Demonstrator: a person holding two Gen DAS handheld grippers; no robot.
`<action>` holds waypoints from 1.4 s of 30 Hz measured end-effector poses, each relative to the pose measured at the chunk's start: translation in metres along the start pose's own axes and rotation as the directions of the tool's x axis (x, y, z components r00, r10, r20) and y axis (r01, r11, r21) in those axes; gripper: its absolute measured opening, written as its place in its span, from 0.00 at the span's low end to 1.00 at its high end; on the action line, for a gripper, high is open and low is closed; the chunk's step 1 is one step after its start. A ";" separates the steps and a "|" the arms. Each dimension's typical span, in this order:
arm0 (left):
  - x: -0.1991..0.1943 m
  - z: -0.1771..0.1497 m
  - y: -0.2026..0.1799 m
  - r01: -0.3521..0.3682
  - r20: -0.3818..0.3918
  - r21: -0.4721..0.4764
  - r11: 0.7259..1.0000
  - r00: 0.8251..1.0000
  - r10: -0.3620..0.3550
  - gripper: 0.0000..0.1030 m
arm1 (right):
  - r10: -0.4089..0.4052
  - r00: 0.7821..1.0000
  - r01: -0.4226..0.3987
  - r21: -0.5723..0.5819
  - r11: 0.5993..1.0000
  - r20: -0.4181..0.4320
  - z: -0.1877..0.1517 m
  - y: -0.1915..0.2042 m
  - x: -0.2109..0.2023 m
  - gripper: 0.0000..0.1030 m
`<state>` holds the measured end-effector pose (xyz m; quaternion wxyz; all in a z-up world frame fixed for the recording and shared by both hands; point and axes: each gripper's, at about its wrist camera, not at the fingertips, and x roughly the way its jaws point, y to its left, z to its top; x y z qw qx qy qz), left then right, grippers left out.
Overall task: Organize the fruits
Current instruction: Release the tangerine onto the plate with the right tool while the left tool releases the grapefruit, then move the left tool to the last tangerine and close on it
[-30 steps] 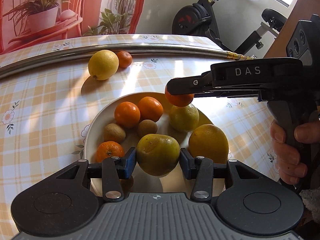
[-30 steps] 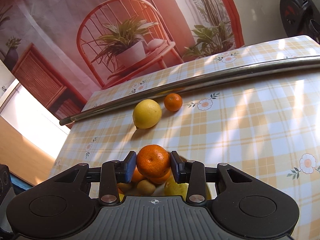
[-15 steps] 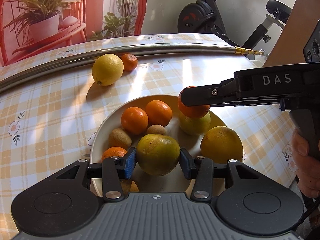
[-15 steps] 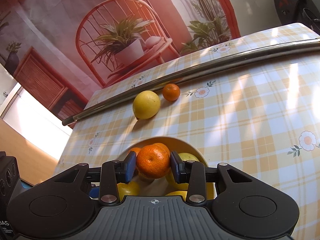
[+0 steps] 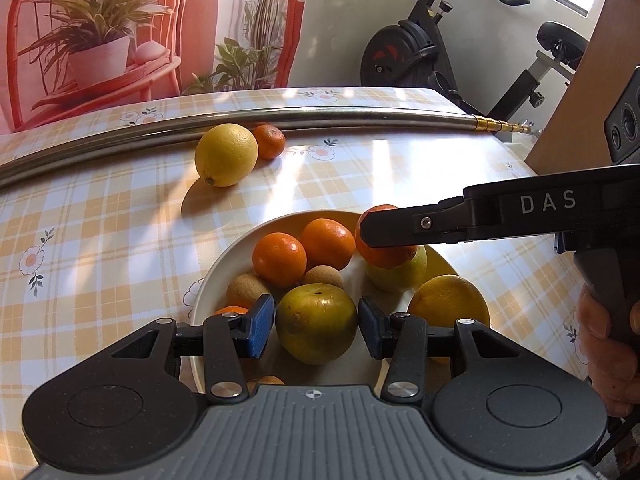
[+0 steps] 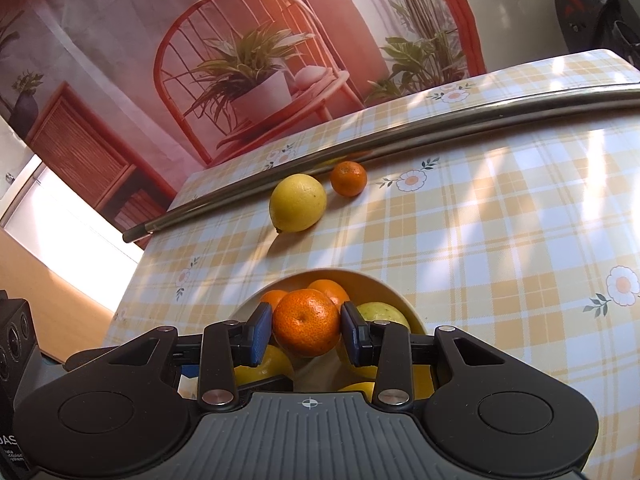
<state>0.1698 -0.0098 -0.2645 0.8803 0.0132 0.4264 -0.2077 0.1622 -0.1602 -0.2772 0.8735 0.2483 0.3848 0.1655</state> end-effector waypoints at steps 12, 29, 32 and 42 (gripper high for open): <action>-0.021 0.011 0.019 -0.040 0.068 -0.074 0.996 0.997 0.045 0.48 | 0.024 1.000 -0.024 0.024 0.999 0.002 0.001 -0.002 -0.006 0.34; -0.027 0.047 0.041 -0.080 0.113 -0.109 0.991 0.989 0.092 0.47 | -0.082 0.993 0.087 -0.057 0.995 0.079 0.023 -0.007 -0.015 0.34; -0.022 0.057 0.043 -0.078 0.109 -0.110 0.991 0.990 0.091 0.47 | -0.097 0.992 0.103 -0.073 0.992 0.079 0.030 -0.009 -0.010 0.34; 0.019 0.112 0.028 -0.013 0.099 -0.018 1.000 0.995 0.015 0.44 | -0.114 0.988 0.127 -0.120 0.985 0.104 0.064 -0.017 -0.004 0.34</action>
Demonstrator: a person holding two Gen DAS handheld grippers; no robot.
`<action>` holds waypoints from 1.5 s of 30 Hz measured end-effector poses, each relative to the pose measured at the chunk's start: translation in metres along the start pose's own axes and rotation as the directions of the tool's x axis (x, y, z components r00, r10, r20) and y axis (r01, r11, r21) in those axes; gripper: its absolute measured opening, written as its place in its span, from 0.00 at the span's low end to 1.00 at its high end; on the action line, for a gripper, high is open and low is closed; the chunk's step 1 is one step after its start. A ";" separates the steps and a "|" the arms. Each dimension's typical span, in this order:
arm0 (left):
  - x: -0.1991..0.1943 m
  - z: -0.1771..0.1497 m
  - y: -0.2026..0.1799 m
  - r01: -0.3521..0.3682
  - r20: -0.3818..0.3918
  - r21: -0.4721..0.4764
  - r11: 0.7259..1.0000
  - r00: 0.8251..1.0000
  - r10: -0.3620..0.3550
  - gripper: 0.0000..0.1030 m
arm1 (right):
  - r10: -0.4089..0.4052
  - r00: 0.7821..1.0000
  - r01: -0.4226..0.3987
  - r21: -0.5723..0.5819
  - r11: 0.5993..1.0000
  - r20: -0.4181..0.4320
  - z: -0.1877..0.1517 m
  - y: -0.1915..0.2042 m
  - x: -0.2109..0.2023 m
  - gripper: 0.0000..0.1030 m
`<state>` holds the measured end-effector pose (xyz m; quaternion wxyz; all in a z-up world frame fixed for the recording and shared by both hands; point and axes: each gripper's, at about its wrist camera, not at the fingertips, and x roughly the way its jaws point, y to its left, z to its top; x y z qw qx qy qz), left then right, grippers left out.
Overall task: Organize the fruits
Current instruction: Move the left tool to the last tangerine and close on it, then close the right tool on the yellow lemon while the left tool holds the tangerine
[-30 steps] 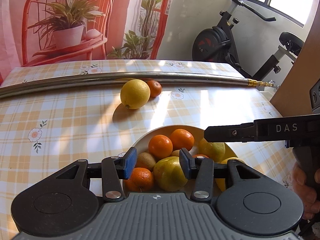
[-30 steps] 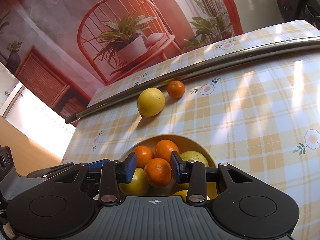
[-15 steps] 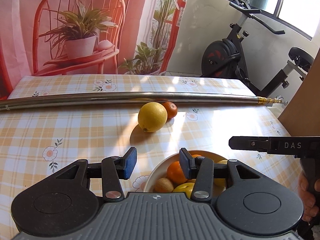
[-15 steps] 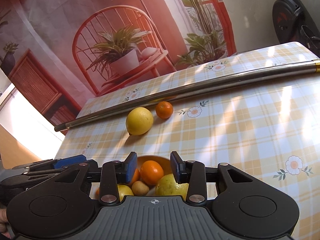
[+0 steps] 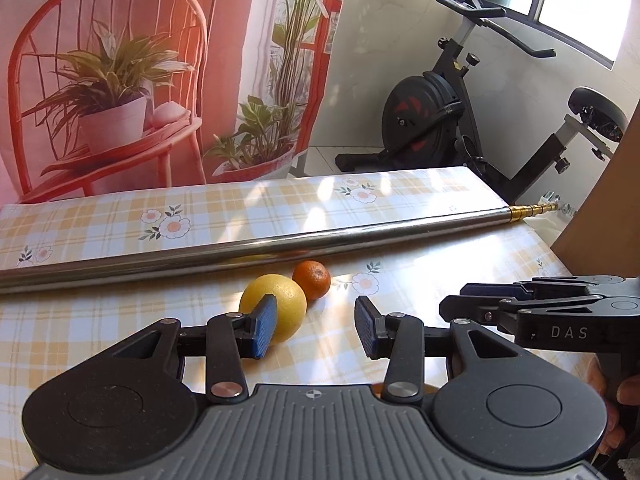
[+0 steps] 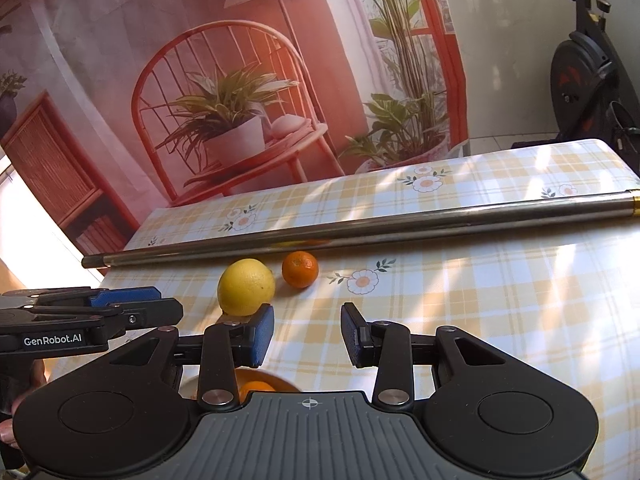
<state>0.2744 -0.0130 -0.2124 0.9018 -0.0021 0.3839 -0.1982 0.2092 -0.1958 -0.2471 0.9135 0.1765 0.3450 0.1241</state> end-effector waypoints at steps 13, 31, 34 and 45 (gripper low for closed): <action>0.102 0.022 -0.012 -0.045 -0.130 0.154 0.987 0.989 0.065 0.50 | -0.039 0.999 0.040 0.064 0.997 -0.018 -0.005 -0.045 0.010 0.35; 0.132 0.022 -0.026 -0.086 -0.197 0.336 0.938 0.967 0.159 0.38 | -0.021 0.999 0.024 0.134 0.991 -0.025 -0.016 -0.066 0.018 0.35; 0.127 0.021 -0.026 -0.075 -0.196 0.327 0.942 0.970 0.145 0.37 | -0.031 0.999 0.034 0.124 0.992 -0.026 -0.015 -0.064 0.017 0.35; 0.053 0.019 -0.006 0.015 -0.061 0.123 0.992 0.998 -0.007 0.37 | -0.012 1.000 0.014 0.059 0.998 -0.028 -0.007 -0.038 0.006 0.35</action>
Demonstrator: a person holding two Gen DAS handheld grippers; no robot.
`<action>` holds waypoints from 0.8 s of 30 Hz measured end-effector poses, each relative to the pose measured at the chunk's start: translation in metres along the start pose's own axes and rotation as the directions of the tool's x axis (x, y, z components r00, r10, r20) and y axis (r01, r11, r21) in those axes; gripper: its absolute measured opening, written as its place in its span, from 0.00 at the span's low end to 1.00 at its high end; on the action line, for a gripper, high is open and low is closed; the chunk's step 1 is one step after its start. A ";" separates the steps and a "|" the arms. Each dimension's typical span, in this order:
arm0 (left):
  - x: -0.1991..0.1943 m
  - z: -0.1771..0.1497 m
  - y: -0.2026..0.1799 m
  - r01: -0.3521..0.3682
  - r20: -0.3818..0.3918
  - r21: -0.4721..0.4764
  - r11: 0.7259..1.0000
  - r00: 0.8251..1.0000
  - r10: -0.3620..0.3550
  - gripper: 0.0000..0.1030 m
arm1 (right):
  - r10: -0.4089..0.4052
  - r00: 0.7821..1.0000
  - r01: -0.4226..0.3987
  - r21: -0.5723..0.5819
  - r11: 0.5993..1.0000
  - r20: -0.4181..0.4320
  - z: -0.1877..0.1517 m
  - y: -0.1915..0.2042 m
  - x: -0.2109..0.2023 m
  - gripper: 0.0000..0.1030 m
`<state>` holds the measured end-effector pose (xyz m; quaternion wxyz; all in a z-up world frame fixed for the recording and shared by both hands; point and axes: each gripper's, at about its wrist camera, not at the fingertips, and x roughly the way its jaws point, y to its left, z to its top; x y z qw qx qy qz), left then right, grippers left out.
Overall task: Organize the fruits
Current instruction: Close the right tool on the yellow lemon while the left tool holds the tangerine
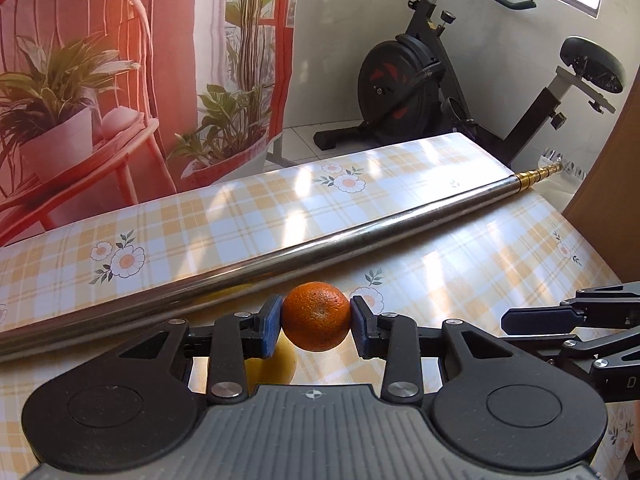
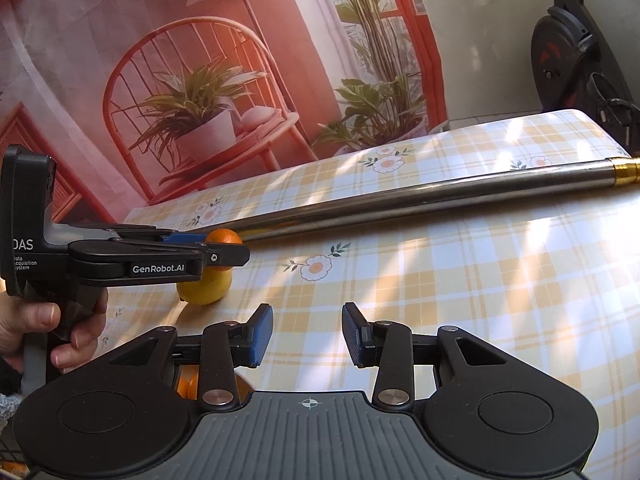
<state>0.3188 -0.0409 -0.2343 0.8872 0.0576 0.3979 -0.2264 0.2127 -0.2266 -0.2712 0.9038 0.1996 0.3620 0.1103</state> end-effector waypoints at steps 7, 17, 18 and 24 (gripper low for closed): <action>-0.062 -0.032 0.035 -0.029 0.036 -0.077 0.997 0.999 0.032 0.37 | 0.007 1.000 -0.008 -0.053 0.999 -0.013 0.004 0.034 -0.003 0.39; -0.132 -0.080 0.116 -0.189 0.027 -0.207 0.960 0.980 0.198 0.37 | 0.036 0.998 -0.042 -0.109 0.993 -0.060 0.018 0.086 0.028 0.42; -0.134 -0.082 0.121 -0.195 0.024 -0.215 0.957 0.979 0.205 0.37 | 0.042 0.997 -0.049 -0.108 0.993 -0.065 0.021 0.091 0.035 0.45; -0.139 -0.089 0.134 -0.173 0.051 -0.260 0.950 0.980 0.192 0.37 | 0.038 0.992 -0.043 -0.039 0.998 -0.120 0.035 0.111 0.085 0.50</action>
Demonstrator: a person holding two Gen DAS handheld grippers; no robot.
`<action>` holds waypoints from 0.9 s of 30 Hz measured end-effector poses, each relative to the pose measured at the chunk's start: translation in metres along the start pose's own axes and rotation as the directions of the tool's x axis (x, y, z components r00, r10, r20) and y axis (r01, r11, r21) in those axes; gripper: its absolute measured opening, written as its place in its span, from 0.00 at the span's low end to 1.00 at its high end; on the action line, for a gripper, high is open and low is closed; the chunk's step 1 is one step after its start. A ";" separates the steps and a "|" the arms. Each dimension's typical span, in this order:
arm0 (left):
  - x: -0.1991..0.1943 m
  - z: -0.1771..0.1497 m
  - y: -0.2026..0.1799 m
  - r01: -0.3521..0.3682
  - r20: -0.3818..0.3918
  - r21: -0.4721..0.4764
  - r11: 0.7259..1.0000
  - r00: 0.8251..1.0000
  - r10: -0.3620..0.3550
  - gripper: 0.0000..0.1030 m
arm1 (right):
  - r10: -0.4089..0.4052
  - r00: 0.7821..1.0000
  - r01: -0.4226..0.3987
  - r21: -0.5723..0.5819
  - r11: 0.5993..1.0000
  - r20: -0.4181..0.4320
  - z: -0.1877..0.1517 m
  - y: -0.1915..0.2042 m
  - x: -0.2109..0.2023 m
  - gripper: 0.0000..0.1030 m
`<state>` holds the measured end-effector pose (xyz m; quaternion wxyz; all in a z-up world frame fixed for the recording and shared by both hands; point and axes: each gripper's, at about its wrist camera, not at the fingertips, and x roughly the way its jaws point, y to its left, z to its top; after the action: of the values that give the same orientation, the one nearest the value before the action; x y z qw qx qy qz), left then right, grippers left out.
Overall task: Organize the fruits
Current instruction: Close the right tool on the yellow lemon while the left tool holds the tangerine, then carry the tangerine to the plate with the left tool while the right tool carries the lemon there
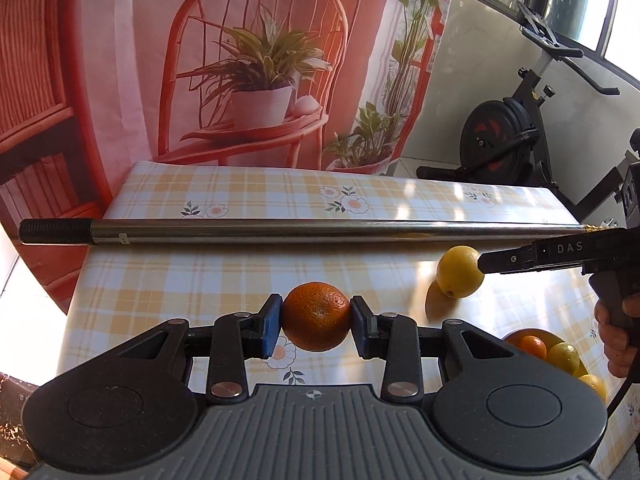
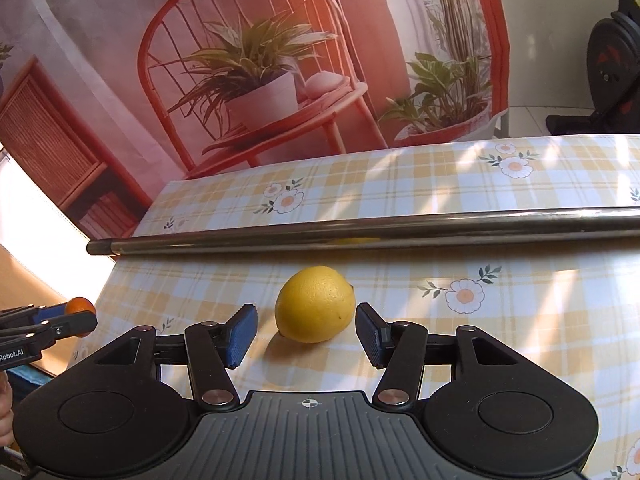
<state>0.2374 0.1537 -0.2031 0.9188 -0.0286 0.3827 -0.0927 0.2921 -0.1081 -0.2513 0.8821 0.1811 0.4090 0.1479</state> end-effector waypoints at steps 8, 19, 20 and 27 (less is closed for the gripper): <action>0.004 -0.017 -0.009 0.040 0.010 -0.010 0.999 0.999 -0.040 0.37 | -0.073 0.996 0.077 0.080 0.994 -0.047 0.008 0.007 0.046 0.59; 0.004 -0.031 -0.013 0.069 -0.012 -0.018 0.997 0.998 -0.069 0.37 | -0.092 0.993 0.104 0.206 0.973 -0.068 0.003 -0.004 0.070 0.52; 0.003 -0.031 -0.014 0.071 -0.013 -0.017 0.997 0.997 -0.071 0.37 | -0.092 0.994 0.102 0.209 0.973 -0.060 0.003 -0.005 0.070 0.51; -0.007 -0.037 -0.026 0.094 -0.003 -0.004 0.996 0.996 -0.094 0.37 | -0.082 0.996 0.088 0.220 0.971 -0.037 -0.006 -0.008 0.050 0.51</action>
<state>0.2027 0.1305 -0.2216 0.9128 -0.0481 0.3824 -0.1350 0.3191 -0.0932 -0.2920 0.8561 0.2587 0.4425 0.0661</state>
